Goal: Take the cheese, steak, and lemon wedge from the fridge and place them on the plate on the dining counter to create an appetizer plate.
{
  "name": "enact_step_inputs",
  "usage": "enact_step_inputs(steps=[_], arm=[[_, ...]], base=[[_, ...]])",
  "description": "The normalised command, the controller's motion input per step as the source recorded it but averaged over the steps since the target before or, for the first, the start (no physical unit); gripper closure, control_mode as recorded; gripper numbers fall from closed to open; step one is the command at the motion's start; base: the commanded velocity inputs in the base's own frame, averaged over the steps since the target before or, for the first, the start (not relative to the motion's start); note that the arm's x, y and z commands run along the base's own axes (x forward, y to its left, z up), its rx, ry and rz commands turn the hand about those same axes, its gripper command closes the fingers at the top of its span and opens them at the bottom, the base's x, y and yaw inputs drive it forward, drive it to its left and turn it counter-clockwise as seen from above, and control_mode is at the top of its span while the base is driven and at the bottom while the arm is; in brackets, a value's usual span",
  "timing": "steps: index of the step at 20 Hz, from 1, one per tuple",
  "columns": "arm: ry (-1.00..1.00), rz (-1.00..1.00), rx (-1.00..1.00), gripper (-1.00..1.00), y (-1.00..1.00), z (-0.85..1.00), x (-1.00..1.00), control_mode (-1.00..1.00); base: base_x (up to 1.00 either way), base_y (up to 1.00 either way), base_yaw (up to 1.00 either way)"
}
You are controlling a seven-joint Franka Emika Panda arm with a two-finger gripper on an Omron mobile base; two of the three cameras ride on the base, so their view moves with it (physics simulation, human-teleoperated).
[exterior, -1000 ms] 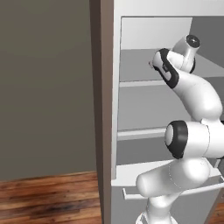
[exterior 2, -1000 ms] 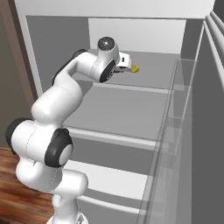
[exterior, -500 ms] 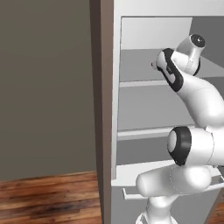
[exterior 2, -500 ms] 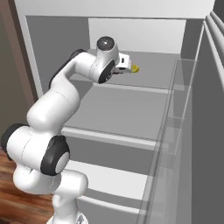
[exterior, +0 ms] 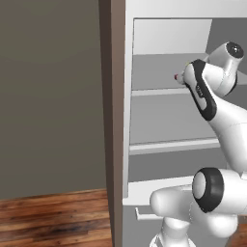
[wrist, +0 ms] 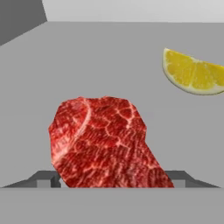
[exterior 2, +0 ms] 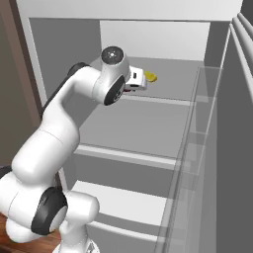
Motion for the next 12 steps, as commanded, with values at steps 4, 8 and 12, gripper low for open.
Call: enact_step_inputs(steps=[4,8,12], arm=[[-0.05,0.0,0.0,1.0,0.04,0.11,-0.78,-1.0],[-0.01,0.0,0.0,1.0,0.11,0.15,-0.56,-1.0],[0.0,0.0,0.0,1.0,0.23,0.11,-0.55,-1.0]], base=[[0.0,0.0,0.0],[0.0,0.0,0.0],[0.0,0.0,0.0]])
